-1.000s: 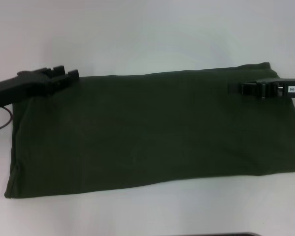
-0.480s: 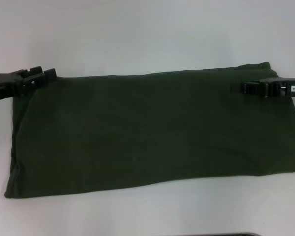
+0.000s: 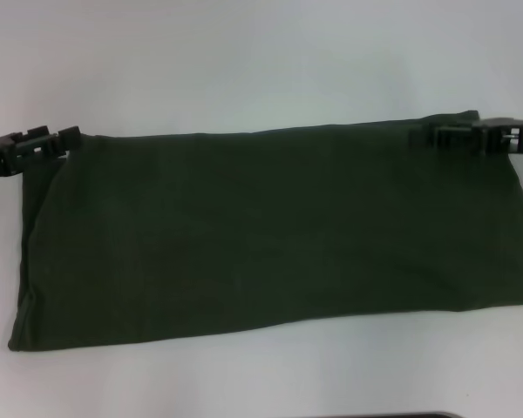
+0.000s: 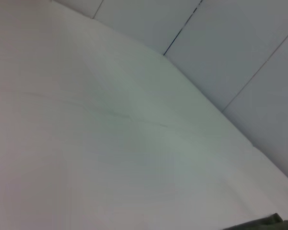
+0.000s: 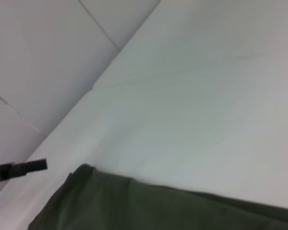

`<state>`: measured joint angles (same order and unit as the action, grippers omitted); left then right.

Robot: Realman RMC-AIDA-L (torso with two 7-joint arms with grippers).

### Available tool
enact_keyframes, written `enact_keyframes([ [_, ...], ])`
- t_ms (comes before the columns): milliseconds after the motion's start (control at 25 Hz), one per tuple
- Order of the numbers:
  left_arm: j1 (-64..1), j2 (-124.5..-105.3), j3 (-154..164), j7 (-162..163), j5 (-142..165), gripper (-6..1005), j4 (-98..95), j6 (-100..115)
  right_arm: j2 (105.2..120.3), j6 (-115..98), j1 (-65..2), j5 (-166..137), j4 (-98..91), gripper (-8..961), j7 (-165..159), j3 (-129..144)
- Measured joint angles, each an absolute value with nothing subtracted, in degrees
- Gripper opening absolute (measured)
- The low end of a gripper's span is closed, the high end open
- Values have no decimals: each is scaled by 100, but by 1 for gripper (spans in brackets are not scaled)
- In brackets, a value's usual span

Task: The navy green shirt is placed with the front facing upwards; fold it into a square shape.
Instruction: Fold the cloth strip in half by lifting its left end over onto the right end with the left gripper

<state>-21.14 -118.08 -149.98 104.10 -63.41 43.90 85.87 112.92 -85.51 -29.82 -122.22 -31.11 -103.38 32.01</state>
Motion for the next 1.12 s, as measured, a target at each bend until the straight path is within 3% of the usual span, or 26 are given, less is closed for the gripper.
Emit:
enact_keyframes([
  [320,-2115,-11708,-15023,10658,-5865,885,4417,8565,11252,-8377,-3005,-12240,-3112,620,-10421,3144],
  [640,-2096,-11545,-15022,11064,-5627,879,4410,8598,11136,-8405,-3006,-12202,-3111,931,-10567,3012],
  [1120,-2126,-11518,-14998,11526,-5084,880,4350,8563,11069,-8382,-2913,-12198,-3191,945,-10647,2824],
])
